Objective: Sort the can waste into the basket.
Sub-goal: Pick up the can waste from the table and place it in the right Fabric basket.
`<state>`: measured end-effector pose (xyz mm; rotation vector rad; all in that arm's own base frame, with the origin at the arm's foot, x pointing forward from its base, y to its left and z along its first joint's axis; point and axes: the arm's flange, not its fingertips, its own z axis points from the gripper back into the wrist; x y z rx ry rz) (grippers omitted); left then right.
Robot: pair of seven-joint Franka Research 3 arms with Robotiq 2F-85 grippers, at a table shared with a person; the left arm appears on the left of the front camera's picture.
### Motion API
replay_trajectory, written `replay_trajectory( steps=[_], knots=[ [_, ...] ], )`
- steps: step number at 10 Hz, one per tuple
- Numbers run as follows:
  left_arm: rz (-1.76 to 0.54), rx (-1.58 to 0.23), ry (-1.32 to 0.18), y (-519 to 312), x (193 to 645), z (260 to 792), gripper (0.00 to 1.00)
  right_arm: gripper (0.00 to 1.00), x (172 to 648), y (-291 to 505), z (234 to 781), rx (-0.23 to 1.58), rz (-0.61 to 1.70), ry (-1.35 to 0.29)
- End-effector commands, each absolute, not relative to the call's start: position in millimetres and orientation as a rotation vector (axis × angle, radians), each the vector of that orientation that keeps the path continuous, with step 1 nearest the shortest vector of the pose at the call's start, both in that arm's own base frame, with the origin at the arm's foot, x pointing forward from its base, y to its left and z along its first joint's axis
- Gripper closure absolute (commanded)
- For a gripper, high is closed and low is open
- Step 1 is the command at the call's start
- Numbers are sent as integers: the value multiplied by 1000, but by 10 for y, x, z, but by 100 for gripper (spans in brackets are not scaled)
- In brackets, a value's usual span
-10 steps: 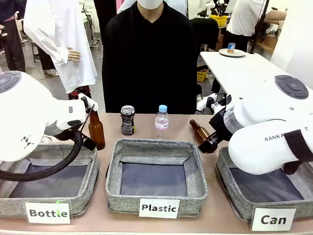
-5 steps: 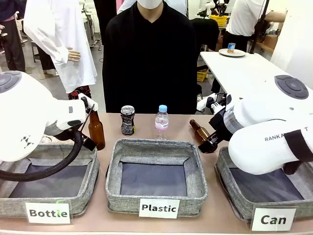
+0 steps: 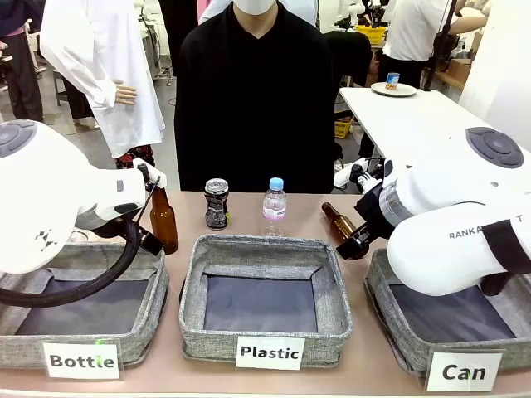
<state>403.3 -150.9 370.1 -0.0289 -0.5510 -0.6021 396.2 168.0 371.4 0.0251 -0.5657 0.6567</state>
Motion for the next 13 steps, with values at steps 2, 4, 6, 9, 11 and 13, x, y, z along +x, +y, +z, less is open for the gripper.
replay_trajectory(
  steps=[2, 4, 6, 9, 11, 13],
  knots=[
    [-602, -29, -551, -1509, 4033, 3701, 4, 0, 3963, 1679, 3714, 25, 656, -566],
    [-602, -29, -551, -1509, 4033, 3701, 4, 0, 3963, 1679, 3714, 25, 656, -566],
    [-636, -91, -610, -1518, 3811, 4118, 4, 0, 3882, 1617, 4097, 53, 675, -585],
    [-496, -334, -601, -1330, 3041, 5177, 4, 0, 3350, 1453, 5242, 227, 399, -519],
    [-628, -494, -601, -865, 2599, 5384, 4, 0, 2855, 1127, 5465, 412, 442, -517],
    [-666, -661, -629, -91, 2364, 5301, 4, 0, 2440, 432, 5393, 661, 375, -588]
  ],
)
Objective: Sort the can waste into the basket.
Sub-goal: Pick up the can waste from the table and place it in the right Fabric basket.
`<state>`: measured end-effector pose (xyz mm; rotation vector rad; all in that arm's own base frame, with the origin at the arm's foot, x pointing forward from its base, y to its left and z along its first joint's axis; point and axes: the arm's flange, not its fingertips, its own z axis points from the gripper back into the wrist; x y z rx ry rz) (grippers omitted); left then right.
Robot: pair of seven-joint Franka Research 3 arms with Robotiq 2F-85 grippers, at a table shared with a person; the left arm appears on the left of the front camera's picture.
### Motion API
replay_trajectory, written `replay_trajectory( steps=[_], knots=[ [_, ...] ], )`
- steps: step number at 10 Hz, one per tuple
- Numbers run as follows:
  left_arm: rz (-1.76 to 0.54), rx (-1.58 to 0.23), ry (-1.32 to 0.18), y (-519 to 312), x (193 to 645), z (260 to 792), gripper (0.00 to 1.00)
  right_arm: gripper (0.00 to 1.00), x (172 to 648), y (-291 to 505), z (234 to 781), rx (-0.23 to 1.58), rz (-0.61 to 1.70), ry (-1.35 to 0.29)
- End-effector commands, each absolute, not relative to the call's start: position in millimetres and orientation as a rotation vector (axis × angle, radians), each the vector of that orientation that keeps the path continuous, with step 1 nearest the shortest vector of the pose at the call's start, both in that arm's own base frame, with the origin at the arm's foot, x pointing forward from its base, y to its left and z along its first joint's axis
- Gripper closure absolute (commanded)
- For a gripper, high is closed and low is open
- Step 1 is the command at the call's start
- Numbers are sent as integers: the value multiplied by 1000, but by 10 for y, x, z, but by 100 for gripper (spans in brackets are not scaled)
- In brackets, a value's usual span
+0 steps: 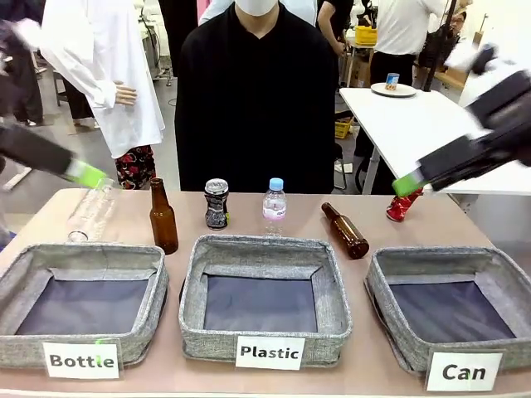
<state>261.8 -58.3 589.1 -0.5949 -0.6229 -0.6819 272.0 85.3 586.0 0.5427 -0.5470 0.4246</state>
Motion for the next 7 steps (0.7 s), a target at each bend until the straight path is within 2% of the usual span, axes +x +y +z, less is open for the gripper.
replay_trajectory(
  steps=[1, 3, 4, 7],
  knots=[
    [-580, -750, -641, 315, 2397, 5194, 4, 0, 2367, 16, 5202, 754, 311, -666],
    [-392, -978, -647, 1044, 2556, 4864, 4, 0, 2364, -841, 4637, 1060, 103, -791],
    [-291, -1132, -649, 1376, 2715, 4658, 4, 0, 2437, -1181, 4261, 1162, -29, -786],
    [-73, -1477, -656, 1887, 3113, 4058, 4, 0, 2596, -1579, 3685, 1282, -227, -717]
  ],
)
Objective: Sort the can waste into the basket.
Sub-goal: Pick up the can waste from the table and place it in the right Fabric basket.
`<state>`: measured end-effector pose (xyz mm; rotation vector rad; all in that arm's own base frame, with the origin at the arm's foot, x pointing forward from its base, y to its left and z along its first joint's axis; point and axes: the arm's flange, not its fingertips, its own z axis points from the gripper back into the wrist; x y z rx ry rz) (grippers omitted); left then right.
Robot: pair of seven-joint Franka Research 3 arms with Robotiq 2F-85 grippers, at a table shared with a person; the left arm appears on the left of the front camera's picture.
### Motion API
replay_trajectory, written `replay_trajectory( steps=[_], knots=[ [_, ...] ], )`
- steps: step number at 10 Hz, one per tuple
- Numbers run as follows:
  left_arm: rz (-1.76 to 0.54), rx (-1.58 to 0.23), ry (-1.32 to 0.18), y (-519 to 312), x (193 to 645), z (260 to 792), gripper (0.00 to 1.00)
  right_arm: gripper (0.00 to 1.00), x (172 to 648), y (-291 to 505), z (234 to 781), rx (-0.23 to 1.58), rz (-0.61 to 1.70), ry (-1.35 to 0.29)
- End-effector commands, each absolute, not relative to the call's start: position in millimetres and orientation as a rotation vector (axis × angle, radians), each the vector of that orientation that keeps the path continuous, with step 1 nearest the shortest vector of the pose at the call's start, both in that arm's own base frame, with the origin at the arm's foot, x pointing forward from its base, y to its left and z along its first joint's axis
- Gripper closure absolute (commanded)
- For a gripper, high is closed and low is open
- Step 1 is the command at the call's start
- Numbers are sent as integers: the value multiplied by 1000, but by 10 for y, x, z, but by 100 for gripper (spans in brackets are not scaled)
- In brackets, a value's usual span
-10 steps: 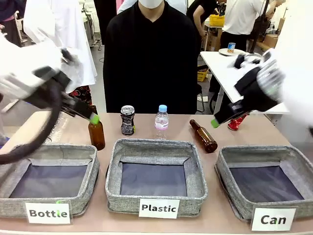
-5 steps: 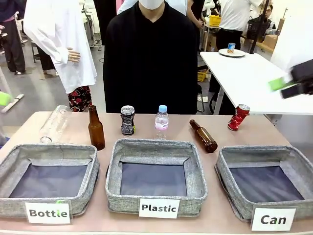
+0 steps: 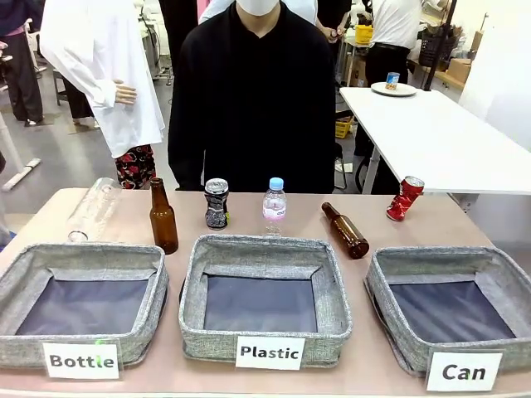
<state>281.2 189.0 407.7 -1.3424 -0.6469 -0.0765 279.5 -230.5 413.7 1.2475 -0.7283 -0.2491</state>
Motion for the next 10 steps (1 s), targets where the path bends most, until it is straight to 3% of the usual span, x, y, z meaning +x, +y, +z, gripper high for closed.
replay_trajectory(
  steps=[1, 2, 9, 10],
  knots=[
    [-20, -1518, -679, 1831, 3188, 3967, 4, 0, 2646, -1587, 3649, 1279, -242, -702],
    [-76, -1342, -647, 1890, 2812, 4077, 4, 0, 2795, -2305, 4137, 1248, -249, -728],
    [-76, -1342, -647, 1890, 2812, 4077, 4, 0, 2821, -2311, 4133, 1262, -265, -695],
    [-76, -1342, -647, 1890, 2812, 4077, 4, 0, 3063, -1963, 4215, 1101, -83, -668]
  ],
)
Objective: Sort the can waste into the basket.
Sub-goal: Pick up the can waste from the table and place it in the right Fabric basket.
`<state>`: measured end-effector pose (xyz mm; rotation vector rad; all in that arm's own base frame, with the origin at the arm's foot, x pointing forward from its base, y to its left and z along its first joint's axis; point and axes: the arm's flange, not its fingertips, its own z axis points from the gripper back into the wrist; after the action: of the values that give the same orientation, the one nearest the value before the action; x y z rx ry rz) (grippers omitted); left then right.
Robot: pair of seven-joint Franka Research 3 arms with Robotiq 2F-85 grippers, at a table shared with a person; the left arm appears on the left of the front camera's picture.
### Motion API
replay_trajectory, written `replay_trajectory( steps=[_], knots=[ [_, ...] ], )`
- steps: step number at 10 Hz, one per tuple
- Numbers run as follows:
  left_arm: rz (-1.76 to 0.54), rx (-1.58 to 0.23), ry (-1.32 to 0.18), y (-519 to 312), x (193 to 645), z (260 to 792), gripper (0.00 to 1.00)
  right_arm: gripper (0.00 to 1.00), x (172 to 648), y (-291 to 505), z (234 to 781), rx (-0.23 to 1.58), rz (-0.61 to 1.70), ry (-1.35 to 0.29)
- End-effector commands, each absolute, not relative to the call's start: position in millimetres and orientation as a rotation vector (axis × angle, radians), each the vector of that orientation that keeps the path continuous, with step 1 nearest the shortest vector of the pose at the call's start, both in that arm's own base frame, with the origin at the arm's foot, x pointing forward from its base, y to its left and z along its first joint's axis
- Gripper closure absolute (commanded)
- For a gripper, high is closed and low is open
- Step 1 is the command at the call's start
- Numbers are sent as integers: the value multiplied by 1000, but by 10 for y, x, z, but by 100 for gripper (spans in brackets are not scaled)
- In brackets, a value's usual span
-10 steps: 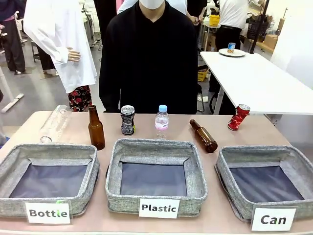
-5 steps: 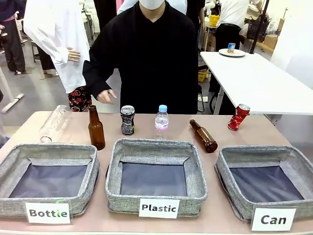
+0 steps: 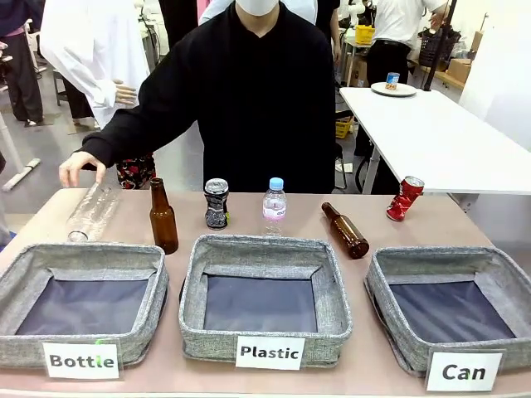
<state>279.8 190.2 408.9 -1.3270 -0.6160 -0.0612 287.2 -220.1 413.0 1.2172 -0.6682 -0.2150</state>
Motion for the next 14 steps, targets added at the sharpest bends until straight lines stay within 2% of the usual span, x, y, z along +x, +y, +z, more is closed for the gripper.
replay_trajectory(
  steps=[1, 2, 4, 6, 8, 9, 10, 11, 14],
  knots=[
    [-76, -1342, -647, 1890, 2812, 4077, 4, 0, 3399, -1723, 4290, 968, -7, -768],
    [-76, -1342, -647, 1890, 2812, 4077, 4, 0, 3724, -1488, 4274, 798, 97, -859],
    [-76, -1342, -647, 1890, 2812, 4077, 4, 0, 4308, -1054, 4032, 494, 421, -929],
    [-76, -1342, -647, 1890, 2812, 4077, 4, 0, 4490, -846, 3904, 266, 643, -1000],
    [-76, -1342, -647, 1890, 2812, 4077, 4, 0, 4458, -853, 3864, 197, 760, -1022],
    [-76, -1342, -647, 1890, 2812, 4077, 4, 0, 4372, -968, 3881, 205, 751, -1042],
    [-76, -1342, -647, 1890, 2812, 4077, 4, 0, 4233, -1221, 3989, 290, 616, -991],
    [-76, -1342, -647, 1890, 2812, 4077, 4, 0, 4463, -904, 4013, 220, 776, -931],
    [-61, -1329, -616, 1891, 2807, 4070, 4, 0, 4365, -1214, 3966, 236, 763, -960]
  ],
)
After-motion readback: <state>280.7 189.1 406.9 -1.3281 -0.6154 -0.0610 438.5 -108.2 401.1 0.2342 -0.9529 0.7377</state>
